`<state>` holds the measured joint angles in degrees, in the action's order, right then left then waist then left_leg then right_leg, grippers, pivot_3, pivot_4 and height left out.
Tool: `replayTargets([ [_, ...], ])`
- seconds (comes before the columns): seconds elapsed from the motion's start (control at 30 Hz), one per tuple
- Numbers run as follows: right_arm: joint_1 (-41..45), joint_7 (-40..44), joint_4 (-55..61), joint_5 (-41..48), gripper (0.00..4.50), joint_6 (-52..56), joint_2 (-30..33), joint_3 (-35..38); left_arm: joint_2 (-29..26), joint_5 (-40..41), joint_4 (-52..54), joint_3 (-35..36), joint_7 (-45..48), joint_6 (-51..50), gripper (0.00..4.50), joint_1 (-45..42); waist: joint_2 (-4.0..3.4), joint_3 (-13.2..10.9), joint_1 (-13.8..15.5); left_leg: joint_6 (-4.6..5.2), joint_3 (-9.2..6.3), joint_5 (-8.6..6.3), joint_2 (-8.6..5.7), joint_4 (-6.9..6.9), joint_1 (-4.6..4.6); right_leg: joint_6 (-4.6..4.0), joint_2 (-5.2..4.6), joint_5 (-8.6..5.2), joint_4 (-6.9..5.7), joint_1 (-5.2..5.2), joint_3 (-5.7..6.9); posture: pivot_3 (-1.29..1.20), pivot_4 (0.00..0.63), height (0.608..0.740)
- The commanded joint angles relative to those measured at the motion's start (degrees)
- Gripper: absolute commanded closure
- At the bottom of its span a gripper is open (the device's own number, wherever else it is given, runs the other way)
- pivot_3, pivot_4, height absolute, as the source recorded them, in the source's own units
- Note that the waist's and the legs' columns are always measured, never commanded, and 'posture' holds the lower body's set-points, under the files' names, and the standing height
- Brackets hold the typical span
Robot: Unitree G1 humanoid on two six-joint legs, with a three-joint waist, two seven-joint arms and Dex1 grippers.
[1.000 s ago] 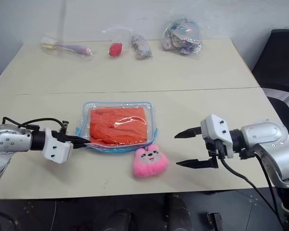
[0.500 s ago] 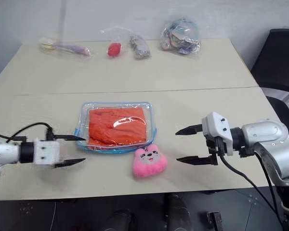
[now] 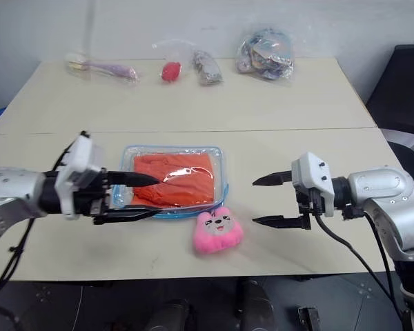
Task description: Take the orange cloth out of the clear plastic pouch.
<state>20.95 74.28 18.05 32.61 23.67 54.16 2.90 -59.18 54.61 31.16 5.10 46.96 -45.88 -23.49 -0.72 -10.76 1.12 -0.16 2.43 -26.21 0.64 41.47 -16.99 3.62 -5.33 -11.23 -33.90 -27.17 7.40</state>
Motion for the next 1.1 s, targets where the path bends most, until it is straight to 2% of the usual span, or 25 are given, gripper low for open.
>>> replayTargets([
  [0.03, -0.78, -0.97, 2.87, -0.34, 0.38, -1.11, 0.53, 1.77, 2.41, -2.03, -0.63, -6.45, 1.77, -2.59, 1.32, -4.58, 0.00, 0.00, 0.04, 0.00, 0.00, 0.00, -0.01, 0.00, 0.01, 0.00, -0.01, 0.00, 0.01, 0.02, -0.01, 0.00, 0.150, 0.740],
  [0.23, -2.66, -3.70, 5.12, -0.83, 0.38, -0.17, 1.20, 3.44, 4.19, -13.57, -1.31, -17.74, 7.29, 1.33, 1.32, -5.53, 0.00, 0.00, 0.02, 0.00, 0.01, 0.00, 0.01, 0.00, 0.00, 0.01, 0.02, 0.01, 0.03, 0.01, -0.01, 0.00, 0.150, 0.740],
  [0.33, -3.75, -4.33, 7.09, -0.10, 0.38, 0.83, 1.76, 4.39, 6.47, -20.46, -3.53, -22.19, 7.00, 3.96, 1.32, -6.38, 0.00, 0.00, 0.09, 0.00, 0.01, 0.00, 0.01, 0.01, 0.00, 0.01, 0.02, 0.01, 0.03, 0.02, -0.01, 0.00, 0.150, 0.740],
  [0.6, -4.84, -6.20, 9.81, 1.02, 0.38, 3.13, 2.32, 5.49, 15.87, -28.61, -6.93, -25.91, 4.08, 5.70, 1.32, -8.30, 0.02, 0.00, 0.35, 0.03, -0.10, 0.01, -0.01, 0.12, -0.01, 0.09, 0.02, 0.06, 0.11, 0.17, -0.01, 0.00, 0.150, 0.740],
  [0.7, -5.04, -6.70, 10.47, 1.40, 0.38, 3.67, 2.29, 5.60, 17.65, -30.30, -6.30, -26.97, 3.84, 5.54, 1.32, -7.52, 0.03, 0.00, 0.35, 0.03, -0.11, 0.01, 0.00, 0.12, -0.01, 0.09, 0.02, 0.06, 0.10, 0.18, 0.00, 0.00, 0.150, 0.740],
  [1.1, -1.76, -7.74, 9.41, 0.76, 0.38, 4.36, 1.14, 3.18, 18.89, -31.88, -6.81, -30.44, 8.48, 4.34, 1.32, -5.73, 0.02, 0.00, 0.40, 0.07, -0.19, 0.01, -0.01, 0.13, 0.01, 0.11, 0.00, 0.07, 0.15, 0.25, 0.03, 0.00, 0.150, 0.740],
])
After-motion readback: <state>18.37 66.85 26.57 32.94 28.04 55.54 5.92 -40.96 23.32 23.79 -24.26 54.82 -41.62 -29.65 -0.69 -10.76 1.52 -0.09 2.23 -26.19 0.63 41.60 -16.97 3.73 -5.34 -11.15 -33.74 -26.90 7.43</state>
